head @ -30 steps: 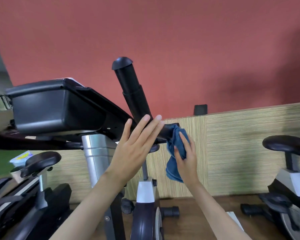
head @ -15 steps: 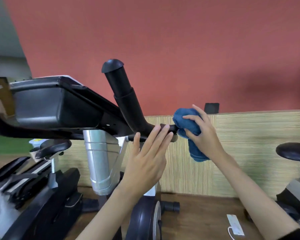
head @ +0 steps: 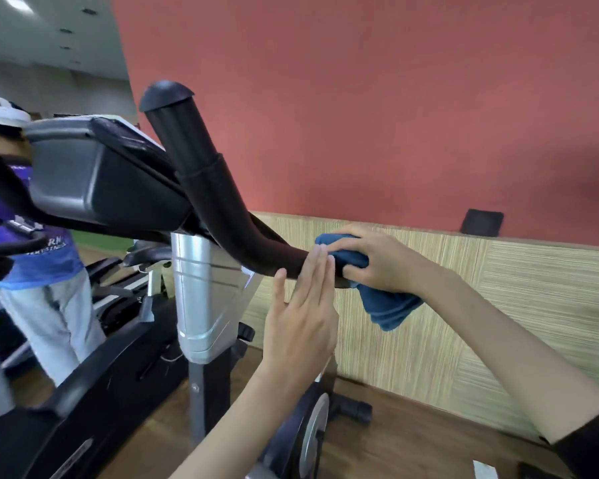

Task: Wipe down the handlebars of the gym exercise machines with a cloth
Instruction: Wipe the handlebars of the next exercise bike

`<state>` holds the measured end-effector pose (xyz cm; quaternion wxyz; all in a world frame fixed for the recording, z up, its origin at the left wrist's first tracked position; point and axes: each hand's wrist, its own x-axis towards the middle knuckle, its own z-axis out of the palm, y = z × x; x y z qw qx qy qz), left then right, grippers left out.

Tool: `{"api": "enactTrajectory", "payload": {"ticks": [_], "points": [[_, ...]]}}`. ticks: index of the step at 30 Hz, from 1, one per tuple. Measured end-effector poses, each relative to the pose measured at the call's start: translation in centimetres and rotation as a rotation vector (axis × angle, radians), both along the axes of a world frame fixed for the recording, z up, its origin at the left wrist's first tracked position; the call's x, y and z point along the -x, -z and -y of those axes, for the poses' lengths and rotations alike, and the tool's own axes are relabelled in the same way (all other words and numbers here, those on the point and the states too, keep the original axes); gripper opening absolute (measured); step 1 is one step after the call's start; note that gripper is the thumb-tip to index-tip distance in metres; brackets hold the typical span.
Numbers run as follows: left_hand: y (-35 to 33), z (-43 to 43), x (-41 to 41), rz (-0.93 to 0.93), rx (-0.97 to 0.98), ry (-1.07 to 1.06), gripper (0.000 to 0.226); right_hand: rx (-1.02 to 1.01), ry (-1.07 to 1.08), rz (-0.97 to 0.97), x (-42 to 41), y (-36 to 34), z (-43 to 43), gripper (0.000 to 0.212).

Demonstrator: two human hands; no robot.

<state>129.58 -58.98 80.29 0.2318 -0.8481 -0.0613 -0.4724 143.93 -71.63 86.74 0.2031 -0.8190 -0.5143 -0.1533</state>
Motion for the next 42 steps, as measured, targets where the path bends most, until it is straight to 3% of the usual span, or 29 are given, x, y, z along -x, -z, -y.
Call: {"api": "enactTrajectory", "payload": {"ticks": [8, 13, 19, 21, 25, 30, 36, 42], "points": [[-0.6, 1.2, 0.2, 0.012, 0.090, -0.036, 0.054, -0.485, -0.238, -0.060, -1.4, 3.7, 1.6, 0.035], [-0.8, 2.0, -0.2, 0.007, 0.156, -0.061, 0.053, -0.394, -0.185, -0.256, -1.4, 1.0, 0.7, 0.037], [-0.9, 2.3, -0.4, 0.037, 0.179, -0.087, 0.049, -0.079, -0.156, 0.056, -1.5, 1.1, 0.2, 0.039], [-0.9, 2.3, -0.4, 0.046, 0.186, -0.078, 0.048, -0.165, -0.209, 0.002, -1.9, 1.6, 0.6, 0.040], [-1.0, 2.5, -0.5, 0.049, 0.201, -0.075, 0.046, -0.471, -0.327, -0.283, -3.2, 3.2, 0.8, 0.033], [-1.0, 3.3, -1.3, 0.000, 0.240, -0.093, 0.047, -0.569, -0.148, -0.624, -6.0, 4.9, 1.2, 0.021], [-1.5, 4.1, -2.3, -0.050, 0.253, -0.146, 0.047, -0.458, -0.089, -0.631, -5.7, 3.0, 1.0, 0.024], [-1.4, 4.4, -2.7, -0.017, 0.267, -0.192, 0.042, -0.414, -0.176, -0.541, -4.3, 2.0, 0.6, 0.020]]}}
